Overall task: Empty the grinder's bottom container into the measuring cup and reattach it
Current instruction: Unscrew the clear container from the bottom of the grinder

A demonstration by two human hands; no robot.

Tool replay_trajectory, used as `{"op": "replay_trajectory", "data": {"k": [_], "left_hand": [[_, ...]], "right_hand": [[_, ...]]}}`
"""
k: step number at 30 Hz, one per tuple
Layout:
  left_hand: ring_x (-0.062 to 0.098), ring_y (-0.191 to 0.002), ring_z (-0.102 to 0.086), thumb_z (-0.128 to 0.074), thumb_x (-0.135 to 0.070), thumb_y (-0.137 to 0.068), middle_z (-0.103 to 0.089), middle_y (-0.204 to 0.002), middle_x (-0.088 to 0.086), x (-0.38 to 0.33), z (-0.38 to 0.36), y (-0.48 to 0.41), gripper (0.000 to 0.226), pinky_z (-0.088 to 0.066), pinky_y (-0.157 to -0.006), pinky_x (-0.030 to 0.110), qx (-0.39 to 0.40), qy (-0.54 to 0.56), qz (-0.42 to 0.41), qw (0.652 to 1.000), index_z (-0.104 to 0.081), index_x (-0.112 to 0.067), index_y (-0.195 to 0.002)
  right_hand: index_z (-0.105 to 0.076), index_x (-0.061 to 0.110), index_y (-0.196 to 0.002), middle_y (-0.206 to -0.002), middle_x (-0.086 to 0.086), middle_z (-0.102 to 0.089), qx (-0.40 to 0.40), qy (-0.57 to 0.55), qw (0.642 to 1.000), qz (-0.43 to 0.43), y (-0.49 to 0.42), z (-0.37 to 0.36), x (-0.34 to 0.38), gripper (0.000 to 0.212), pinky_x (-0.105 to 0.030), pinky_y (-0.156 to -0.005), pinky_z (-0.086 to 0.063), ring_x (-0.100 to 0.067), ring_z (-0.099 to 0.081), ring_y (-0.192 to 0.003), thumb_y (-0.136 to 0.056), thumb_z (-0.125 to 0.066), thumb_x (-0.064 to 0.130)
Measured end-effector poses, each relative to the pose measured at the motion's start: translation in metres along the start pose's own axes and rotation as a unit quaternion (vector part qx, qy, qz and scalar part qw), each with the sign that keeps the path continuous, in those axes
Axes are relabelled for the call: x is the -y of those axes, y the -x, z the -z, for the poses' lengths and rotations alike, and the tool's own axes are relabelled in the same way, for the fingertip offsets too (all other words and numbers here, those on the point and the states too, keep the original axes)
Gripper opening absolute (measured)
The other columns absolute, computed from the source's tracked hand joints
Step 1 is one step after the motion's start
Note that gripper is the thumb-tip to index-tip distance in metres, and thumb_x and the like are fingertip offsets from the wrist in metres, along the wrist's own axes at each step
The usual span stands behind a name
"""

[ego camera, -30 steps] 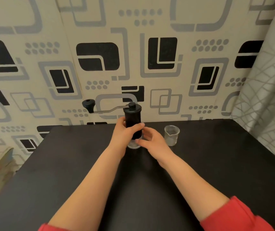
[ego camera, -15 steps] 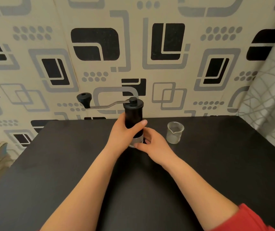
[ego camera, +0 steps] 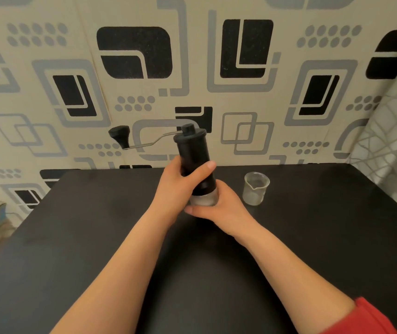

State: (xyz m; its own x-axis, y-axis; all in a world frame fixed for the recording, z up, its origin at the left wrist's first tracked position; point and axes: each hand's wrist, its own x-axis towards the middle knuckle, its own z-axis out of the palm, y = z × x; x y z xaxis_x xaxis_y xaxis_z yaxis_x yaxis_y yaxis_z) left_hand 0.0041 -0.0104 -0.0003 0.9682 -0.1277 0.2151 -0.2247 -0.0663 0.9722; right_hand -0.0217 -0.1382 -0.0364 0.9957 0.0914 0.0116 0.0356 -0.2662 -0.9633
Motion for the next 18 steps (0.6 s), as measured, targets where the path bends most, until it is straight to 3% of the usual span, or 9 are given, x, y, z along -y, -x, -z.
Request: {"op": "replay_trajectory", "data": {"k": [2, 6, 9, 13, 18], "left_hand": [[0.019, -0.097, -0.070, -0.074, -0.042, -0.074, -0.072, -0.102, 0.008, -0.001, -0.001, 0.001, 0.049, -0.055, -0.088, 0.041, 0.009, 0.015, 0.002, 1.000, -0.061, -0.015, -0.112], [0.025, -0.097, -0.072, -0.077, -0.028, -0.077, -0.076, -0.096, 0.007, 0.002, -0.001, -0.001, 0.041, -0.054, -0.091, 0.049, 0.017, 0.076, 0.004, 0.997, -0.059, -0.013, -0.110], [0.024, -0.088, -0.073, -0.079, -0.027, -0.075, -0.075, -0.082, 0.002, 0.006, -0.006, -0.001, 0.038, -0.057, -0.086, 0.048, -0.013, 0.079, 0.001, 0.997, -0.058, -0.015, -0.104], [0.021, -0.075, -0.074, -0.079, -0.029, -0.073, -0.072, -0.073, 0.001, 0.008, -0.018, 0.001, 0.036, -0.060, -0.070, 0.039, -0.099, 0.114, 0.004, 0.989, -0.058, -0.015, -0.098], [0.018, -0.070, -0.073, -0.077, -0.031, -0.072, -0.071, -0.069, -0.002, 0.005, -0.027, 0.001, 0.034, -0.061, -0.068, 0.038, -0.138, 0.114, -0.014, 0.984, -0.057, -0.018, -0.097]], "right_hand": [[-0.061, 0.022, -0.120, -0.111, 0.004, -0.073, 0.005, 0.016, 1.000, 0.003, 0.000, 0.001, 0.001, 0.056, -0.036, -0.092, -0.056, -0.011, -0.068, -0.103, -0.070, -0.087, 0.025], [-0.058, 0.026, -0.111, -0.103, 0.008, -0.071, -0.008, 0.057, 0.998, 0.010, 0.000, 0.001, -0.002, 0.054, -0.022, -0.076, -0.053, -0.005, -0.067, -0.093, -0.066, -0.088, 0.028], [-0.059, 0.026, -0.109, -0.100, 0.007, -0.072, -0.008, 0.072, 0.997, 0.010, -0.001, -0.001, -0.003, 0.052, -0.025, -0.075, -0.056, -0.006, -0.069, -0.089, -0.065, -0.086, 0.030], [-0.059, 0.031, -0.091, -0.084, 0.008, -0.072, -0.022, 0.074, 0.997, 0.016, 0.002, -0.005, 0.000, 0.038, -0.010, -0.052, -0.047, 0.003, -0.067, -0.073, -0.062, -0.083, 0.025], [-0.056, 0.026, -0.104, -0.093, 0.010, -0.068, -0.057, 0.086, 0.995, 0.013, 0.006, -0.006, 0.006, 0.051, -0.007, -0.051, -0.045, -0.001, -0.065, -0.078, -0.064, -0.087, 0.028]]}}
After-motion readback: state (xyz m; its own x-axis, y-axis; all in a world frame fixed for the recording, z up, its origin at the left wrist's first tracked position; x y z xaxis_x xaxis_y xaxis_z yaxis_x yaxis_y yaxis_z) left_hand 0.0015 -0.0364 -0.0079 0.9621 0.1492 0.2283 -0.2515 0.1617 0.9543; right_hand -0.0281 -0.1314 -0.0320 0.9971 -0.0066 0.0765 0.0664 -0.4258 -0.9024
